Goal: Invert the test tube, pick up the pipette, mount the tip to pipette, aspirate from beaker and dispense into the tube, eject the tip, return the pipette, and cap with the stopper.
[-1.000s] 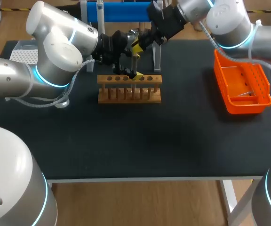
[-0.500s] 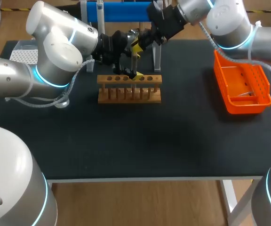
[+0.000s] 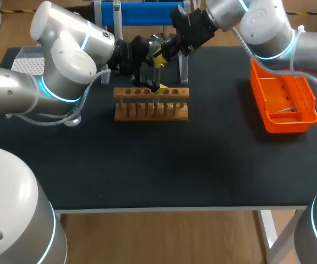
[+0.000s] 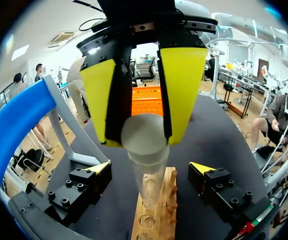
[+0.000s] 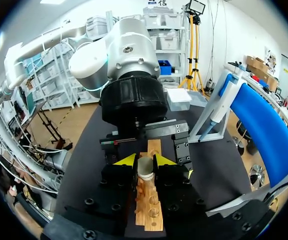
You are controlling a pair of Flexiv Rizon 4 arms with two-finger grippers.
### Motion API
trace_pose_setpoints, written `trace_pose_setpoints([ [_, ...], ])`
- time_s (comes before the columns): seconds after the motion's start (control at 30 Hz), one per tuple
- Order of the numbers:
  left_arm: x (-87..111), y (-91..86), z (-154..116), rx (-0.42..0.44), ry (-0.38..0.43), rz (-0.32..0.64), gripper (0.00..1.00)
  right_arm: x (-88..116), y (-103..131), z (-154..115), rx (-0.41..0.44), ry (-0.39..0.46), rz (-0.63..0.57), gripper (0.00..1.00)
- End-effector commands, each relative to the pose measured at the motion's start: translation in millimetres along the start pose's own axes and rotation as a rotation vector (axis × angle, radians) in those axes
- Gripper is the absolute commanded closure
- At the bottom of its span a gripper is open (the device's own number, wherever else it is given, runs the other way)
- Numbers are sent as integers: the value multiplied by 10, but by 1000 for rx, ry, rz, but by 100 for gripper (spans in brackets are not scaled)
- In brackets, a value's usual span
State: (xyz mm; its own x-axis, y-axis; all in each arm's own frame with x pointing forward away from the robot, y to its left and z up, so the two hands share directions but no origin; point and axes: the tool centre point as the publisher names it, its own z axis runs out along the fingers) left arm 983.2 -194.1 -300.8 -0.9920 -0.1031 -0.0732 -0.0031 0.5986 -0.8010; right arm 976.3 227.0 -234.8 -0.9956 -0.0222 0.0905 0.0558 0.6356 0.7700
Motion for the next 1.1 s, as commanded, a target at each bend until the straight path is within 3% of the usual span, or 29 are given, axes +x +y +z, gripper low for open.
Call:
trace_pose_setpoints([
  [0.03,-13,-7,-1,-4,5,-1,0,26,-36,22,6,-11,5,69],
  [0.07,-13,-7,-1,-4,5,-1,0,24,-44,18,-3,-18,8,53],
  [0.1,-13,-7,-1,-4,5,-1,0,20,-48,7,-16,-21,8,20],
  [0.13,-13,-7,-1,-4,5,-1,0,17,-45,-10,-31,-22,2,0],
  [0.67,-13,-7,-1,-4,5,-1,0,22,-27,-271,-304,-65,-102,1],
  [0.7,-13,-7,-1,-4,5,-1,0,27,-21,-278,-321,-64,-106,12],
  [0.77,-13,-7,-1,-4,5,-1,0,37,-5,-286,-357,-57,-119,58],
  [0.83,-13,-7,-1,-4,5,-1,0,48,9,-288,-380,-55,-131,76],
  [0.87,-13,-7,-1,-4,5,-1,0,54,18,-287,-394,-50,-136,100],
  [1.1,-13,-7,-1,-4,5,-1,0,57,63,-254,-473,-16,-120,100],
])
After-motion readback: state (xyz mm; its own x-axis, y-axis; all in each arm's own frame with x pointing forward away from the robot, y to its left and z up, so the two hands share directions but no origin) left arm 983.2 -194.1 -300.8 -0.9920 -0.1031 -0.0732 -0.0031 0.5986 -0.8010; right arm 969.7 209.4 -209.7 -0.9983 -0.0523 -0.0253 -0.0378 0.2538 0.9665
